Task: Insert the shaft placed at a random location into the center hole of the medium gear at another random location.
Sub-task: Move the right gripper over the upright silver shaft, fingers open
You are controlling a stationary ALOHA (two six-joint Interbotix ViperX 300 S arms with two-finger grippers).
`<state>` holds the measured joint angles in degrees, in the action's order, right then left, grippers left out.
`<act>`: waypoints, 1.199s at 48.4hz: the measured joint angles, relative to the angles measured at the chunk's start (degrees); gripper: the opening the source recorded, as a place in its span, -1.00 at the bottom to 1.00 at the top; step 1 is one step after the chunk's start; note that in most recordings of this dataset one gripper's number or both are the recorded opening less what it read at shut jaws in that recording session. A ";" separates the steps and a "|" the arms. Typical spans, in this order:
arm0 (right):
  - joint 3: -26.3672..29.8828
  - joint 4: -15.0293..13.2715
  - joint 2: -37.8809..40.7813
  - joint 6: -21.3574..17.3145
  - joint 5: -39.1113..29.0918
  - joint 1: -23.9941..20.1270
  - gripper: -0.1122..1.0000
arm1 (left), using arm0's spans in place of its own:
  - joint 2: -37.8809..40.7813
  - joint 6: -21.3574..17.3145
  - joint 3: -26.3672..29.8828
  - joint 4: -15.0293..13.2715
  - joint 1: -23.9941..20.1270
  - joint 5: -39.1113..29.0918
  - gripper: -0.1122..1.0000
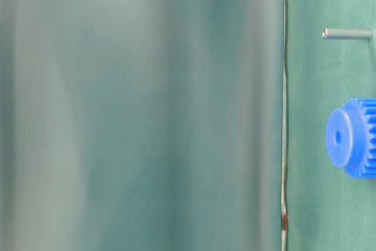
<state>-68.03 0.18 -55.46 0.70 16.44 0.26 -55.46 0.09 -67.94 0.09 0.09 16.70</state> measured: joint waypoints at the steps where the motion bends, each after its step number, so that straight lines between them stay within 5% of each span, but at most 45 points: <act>1: 0.00 -0.09 0.00 0.00 0.00 0.00 -0.78 | 0.00 0.00 0.00 0.00 0.09 0.00 -0.79; 23: 1.32 -0.18 7.91 0.09 -1.41 5.71 -0.73 | 0.44 0.18 0.62 0.53 0.62 0.09 -0.80; 27: 1.41 -0.18 11.25 0.09 -1.23 6.86 -0.47 | 0.44 0.18 0.62 0.53 0.62 0.09 -0.80; 40: 2.29 -0.18 25.31 0.09 4.22 8.17 0.83 | 0.44 0.09 0.62 0.53 0.62 0.00 -0.80; 47: 3.43 -0.18 33.84 0.09 8.26 9.40 0.64 | 0.44 0.18 0.62 0.62 0.62 0.09 -0.80; 58: 6.15 -0.18 44.74 0.09 11.87 10.63 0.66 | 0.44 0.18 0.62 0.53 0.62 0.00 -0.79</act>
<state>-61.88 0.00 -10.72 0.79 28.30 10.90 -55.02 0.26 -67.32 0.62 0.70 16.70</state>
